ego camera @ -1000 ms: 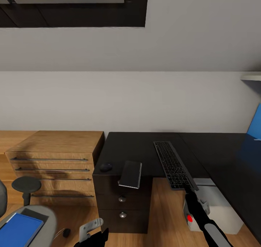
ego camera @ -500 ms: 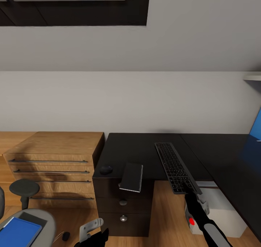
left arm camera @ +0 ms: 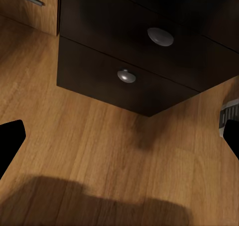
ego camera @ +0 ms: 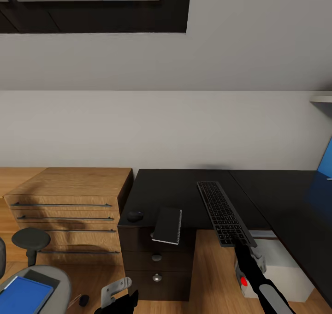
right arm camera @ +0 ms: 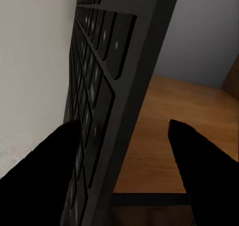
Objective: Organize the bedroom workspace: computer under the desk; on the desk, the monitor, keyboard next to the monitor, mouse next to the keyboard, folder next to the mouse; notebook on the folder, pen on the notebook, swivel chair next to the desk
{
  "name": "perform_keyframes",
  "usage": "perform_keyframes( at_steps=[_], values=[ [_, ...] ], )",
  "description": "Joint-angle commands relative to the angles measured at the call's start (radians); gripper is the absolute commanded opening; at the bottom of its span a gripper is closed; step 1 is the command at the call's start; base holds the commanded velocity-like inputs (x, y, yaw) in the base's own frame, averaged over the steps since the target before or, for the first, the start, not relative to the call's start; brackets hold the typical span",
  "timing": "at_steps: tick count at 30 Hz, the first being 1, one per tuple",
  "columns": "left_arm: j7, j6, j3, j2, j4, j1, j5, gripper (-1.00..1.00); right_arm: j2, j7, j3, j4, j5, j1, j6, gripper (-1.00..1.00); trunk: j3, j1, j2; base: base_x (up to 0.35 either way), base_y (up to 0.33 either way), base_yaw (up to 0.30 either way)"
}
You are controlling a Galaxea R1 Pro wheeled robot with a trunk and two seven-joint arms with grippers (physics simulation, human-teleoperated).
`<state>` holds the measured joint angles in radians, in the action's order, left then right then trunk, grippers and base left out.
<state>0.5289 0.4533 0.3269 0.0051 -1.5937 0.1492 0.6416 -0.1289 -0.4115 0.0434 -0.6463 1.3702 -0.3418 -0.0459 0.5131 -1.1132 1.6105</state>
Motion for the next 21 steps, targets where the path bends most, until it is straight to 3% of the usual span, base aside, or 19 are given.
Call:
perform_keyframes(
  at_steps=[1, 16, 21],
  values=[
    [0.009, 0.001, 0.001, 0.001, -0.002, 0.000, 0.009, 1.00, 0.000, -0.004, 0.000, 0.000, 0.010, 0.000, -0.005, -1.00, 0.001, 0.000, 0.000, 0.000, 0.000, 0.000],
    [0.011, -0.001, 0.001, 0.001, -0.002, 0.000, 0.010, 1.00, 0.000, -0.004, 0.000, -0.002, 0.009, 0.000, -0.005, -1.00, 0.001, 0.000, 0.000, 0.000, 0.000, 0.000],
    [0.012, 0.001, 0.001, 0.000, 0.000, 0.000, 0.012, 1.00, -0.001, -0.006, 0.000, -0.004, 0.010, 0.000, -0.007, -1.00, -0.015, 0.019, -0.035, 0.000, 0.000, 0.000]
  ],
)
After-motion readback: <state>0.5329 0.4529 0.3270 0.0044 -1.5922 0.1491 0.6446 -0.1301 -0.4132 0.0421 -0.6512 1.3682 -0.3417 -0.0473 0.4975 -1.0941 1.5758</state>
